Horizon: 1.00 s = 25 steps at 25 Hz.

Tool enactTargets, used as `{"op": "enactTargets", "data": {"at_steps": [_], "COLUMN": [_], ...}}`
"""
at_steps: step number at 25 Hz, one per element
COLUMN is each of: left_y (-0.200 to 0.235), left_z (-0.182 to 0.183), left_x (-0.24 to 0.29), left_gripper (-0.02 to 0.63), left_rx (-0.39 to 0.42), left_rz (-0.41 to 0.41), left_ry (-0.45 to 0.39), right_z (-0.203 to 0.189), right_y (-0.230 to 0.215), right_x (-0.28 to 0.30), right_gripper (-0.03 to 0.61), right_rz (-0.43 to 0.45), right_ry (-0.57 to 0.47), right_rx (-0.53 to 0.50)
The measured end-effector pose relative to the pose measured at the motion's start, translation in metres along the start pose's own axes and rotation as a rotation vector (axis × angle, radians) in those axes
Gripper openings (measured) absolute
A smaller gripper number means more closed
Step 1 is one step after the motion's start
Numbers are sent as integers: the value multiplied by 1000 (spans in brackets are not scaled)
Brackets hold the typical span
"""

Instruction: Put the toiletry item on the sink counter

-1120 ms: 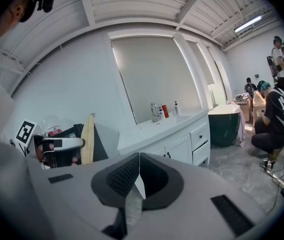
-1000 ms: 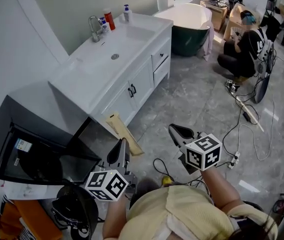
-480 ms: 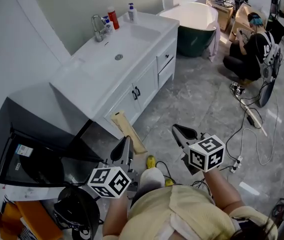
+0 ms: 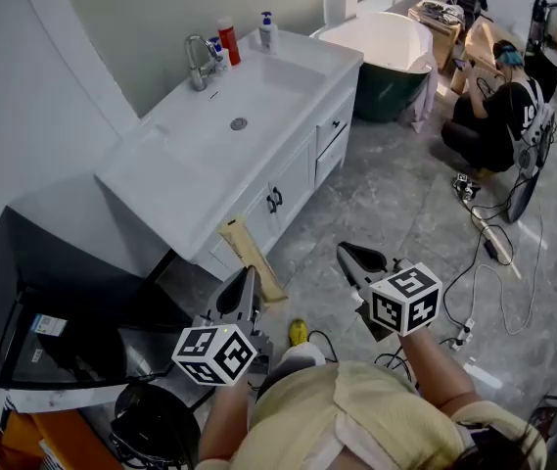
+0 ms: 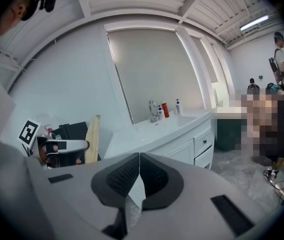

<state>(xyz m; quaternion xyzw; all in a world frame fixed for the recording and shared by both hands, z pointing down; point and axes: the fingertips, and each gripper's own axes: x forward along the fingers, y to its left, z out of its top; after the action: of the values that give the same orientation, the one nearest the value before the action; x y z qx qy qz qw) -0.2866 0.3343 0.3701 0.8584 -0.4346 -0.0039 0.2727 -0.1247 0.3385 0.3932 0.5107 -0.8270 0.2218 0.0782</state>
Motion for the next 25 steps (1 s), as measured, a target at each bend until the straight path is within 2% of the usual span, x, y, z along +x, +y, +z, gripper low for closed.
{"op": "enactTargets", "data": {"at_steps": [16, 25], "left_y": [67, 87], "left_z": [49, 65], "left_x": [53, 78], "left_gripper": [41, 41], "left_rx": [38, 37], "left_rz": [-25, -55], "left_ry": [36, 41], "right_z": [42, 57], "right_y": [-8, -13], "right_x": [106, 131], "right_gripper": [26, 26], "right_rz": [-17, -42], "right_ry": [-2, -10], "right_rx": [13, 9]}}
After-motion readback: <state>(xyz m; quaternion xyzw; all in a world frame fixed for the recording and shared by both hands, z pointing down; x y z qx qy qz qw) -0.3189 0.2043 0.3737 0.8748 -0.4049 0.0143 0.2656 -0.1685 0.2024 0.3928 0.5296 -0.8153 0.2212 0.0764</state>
